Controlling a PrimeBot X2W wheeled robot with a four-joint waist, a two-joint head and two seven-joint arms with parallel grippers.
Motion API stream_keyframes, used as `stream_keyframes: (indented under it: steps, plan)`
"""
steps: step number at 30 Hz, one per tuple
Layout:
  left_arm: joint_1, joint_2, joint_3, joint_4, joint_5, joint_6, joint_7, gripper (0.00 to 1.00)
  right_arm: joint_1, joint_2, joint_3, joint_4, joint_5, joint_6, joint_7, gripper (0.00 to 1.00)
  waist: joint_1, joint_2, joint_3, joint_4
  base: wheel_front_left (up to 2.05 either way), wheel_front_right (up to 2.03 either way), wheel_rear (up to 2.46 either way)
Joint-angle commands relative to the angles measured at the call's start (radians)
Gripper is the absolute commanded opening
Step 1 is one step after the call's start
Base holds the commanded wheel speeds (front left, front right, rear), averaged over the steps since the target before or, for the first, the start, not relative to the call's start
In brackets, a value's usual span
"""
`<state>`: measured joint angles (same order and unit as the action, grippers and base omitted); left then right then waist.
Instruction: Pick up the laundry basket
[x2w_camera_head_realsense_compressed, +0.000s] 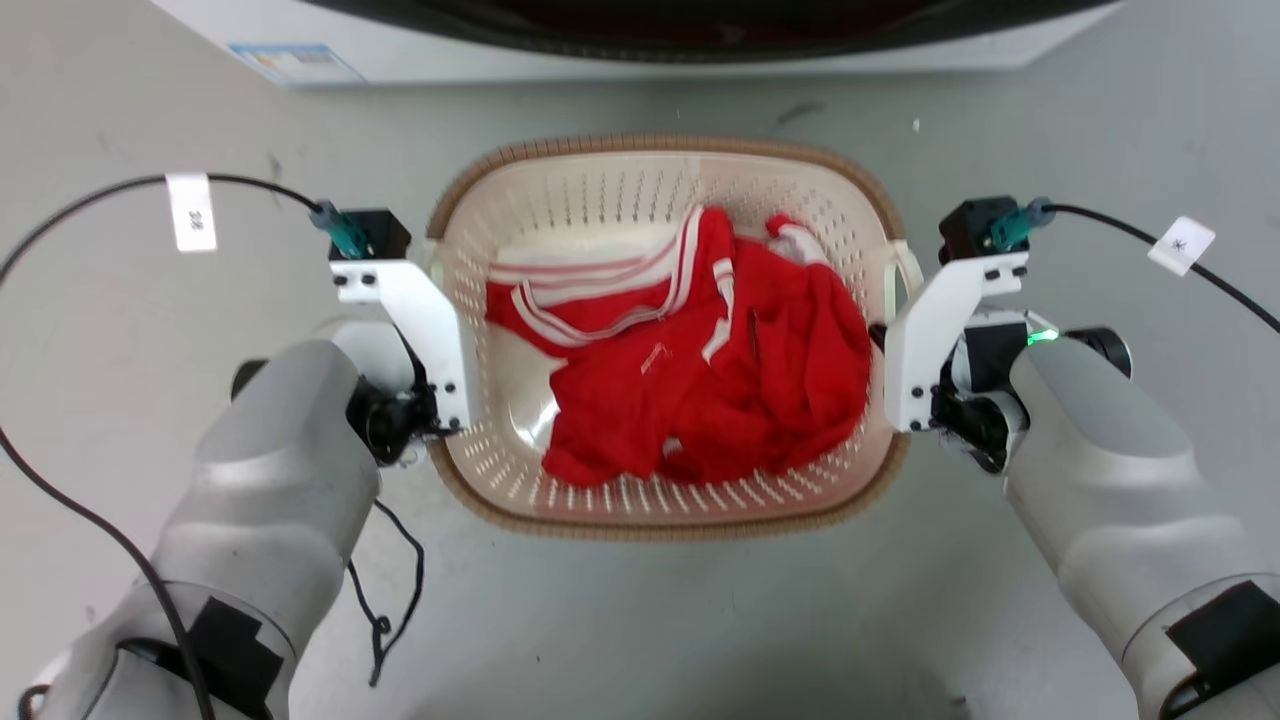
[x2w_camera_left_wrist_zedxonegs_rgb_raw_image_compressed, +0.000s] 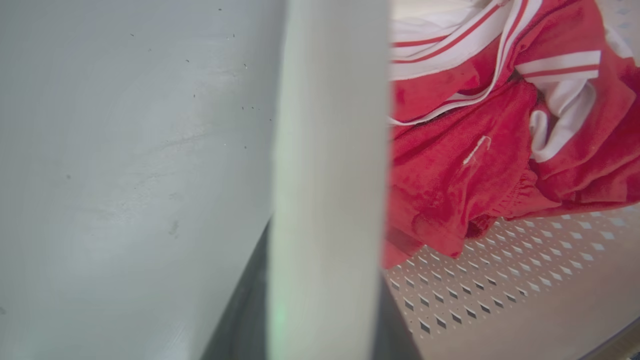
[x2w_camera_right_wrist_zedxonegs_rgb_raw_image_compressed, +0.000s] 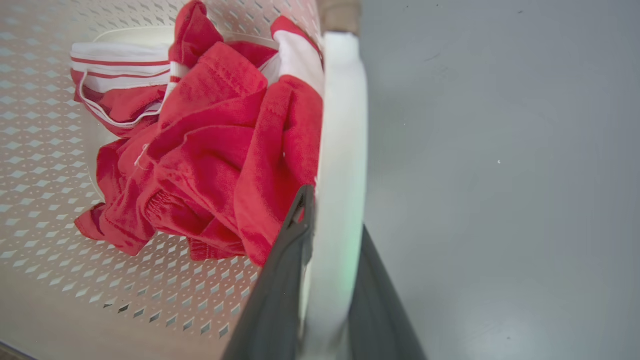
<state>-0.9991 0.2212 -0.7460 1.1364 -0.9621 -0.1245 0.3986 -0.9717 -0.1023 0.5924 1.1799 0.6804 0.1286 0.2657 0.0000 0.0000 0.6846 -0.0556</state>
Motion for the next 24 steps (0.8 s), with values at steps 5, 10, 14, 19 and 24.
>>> stream_keyframes:
  steps: [5,10,14,19,24]
  plan:
    - [0.044,-0.028,-0.018,0.007,-0.047,-0.011,0.057,0.00,0.047,-0.006,0.030,0.005,0.044,0.004,0.075,0.00,0.0000,0.0000,-0.159,0.020,0.00,0.00,0.00]
    - [0.083,-0.036,-0.028,0.023,-0.087,-0.011,0.116,0.00,0.083,-0.014,0.051,0.005,0.080,0.004,0.128,0.00,0.0000,0.0000,-0.259,0.017,0.00,0.00,0.00]
    - [0.108,-0.040,-0.033,0.041,-0.112,-0.011,0.165,0.00,0.107,-0.025,0.063,0.007,0.106,0.004,0.157,0.00,0.0000,0.0000,-0.329,0.014,0.00,0.00,0.00]
    - [0.137,-0.042,-0.038,0.063,-0.134,-0.011,0.205,0.00,0.129,-0.031,0.072,0.020,0.132,0.003,0.192,0.00,0.0000,0.0000,-0.407,0.010,0.00,0.00,0.00]
    - [0.169,-0.053,-0.042,0.080,-0.152,-0.011,0.230,0.00,0.150,-0.030,0.082,0.036,0.148,0.003,0.224,0.00,0.0000,0.0000,-0.471,0.009,0.00,0.00,0.00]
